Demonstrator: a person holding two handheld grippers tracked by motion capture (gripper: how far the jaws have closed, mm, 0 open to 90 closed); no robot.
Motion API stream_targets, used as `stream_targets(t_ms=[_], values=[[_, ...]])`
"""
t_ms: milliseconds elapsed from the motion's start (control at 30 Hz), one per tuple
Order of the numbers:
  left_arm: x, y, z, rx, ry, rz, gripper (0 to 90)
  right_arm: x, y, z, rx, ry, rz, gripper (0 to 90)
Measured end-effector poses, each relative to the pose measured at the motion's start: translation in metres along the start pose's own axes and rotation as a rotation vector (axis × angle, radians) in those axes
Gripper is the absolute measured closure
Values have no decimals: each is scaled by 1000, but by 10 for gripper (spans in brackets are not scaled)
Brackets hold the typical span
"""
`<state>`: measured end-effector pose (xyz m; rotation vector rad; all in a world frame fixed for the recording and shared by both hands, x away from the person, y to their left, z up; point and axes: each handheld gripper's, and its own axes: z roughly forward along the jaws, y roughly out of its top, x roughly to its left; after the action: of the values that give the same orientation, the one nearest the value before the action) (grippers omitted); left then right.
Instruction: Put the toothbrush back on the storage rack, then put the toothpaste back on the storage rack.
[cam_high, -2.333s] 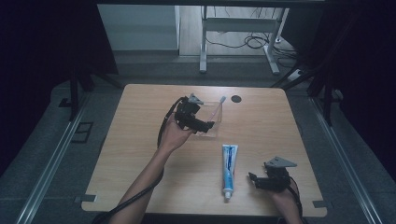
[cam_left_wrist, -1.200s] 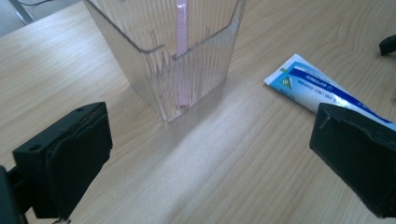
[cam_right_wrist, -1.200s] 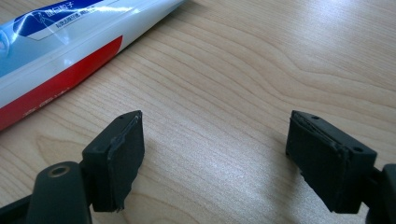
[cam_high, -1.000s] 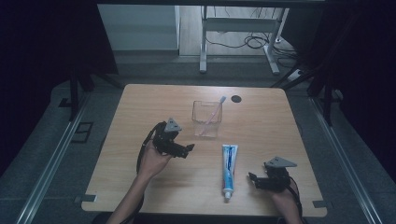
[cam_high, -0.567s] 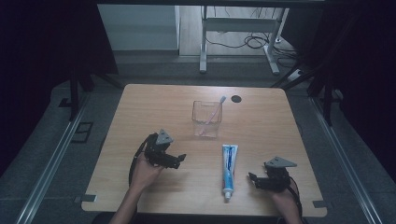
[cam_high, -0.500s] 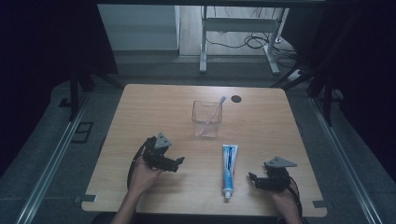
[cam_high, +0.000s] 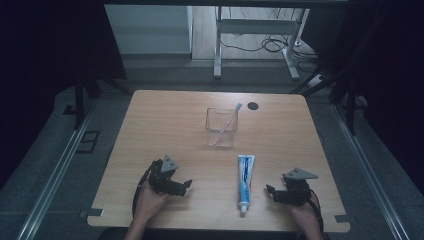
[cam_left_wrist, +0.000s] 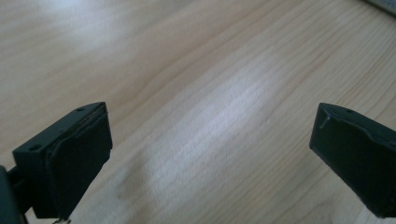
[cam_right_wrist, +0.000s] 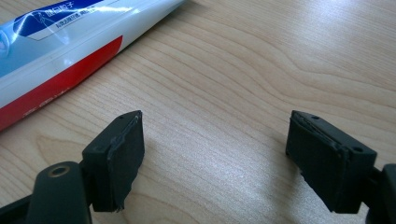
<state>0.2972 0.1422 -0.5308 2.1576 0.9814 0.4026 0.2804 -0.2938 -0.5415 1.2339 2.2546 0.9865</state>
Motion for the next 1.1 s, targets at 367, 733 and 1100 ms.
stream_targets(t_ms=[367,733,1100], values=[[-2,-15,5,70,28,2,0,0,0,0,2,9,-4,173],[2,-15,5,79,13,-38,0,3,5,-5,5,37,22,144],[1,-15,5,78,20,-45,1,12,19,-12,39,124,55,131]])
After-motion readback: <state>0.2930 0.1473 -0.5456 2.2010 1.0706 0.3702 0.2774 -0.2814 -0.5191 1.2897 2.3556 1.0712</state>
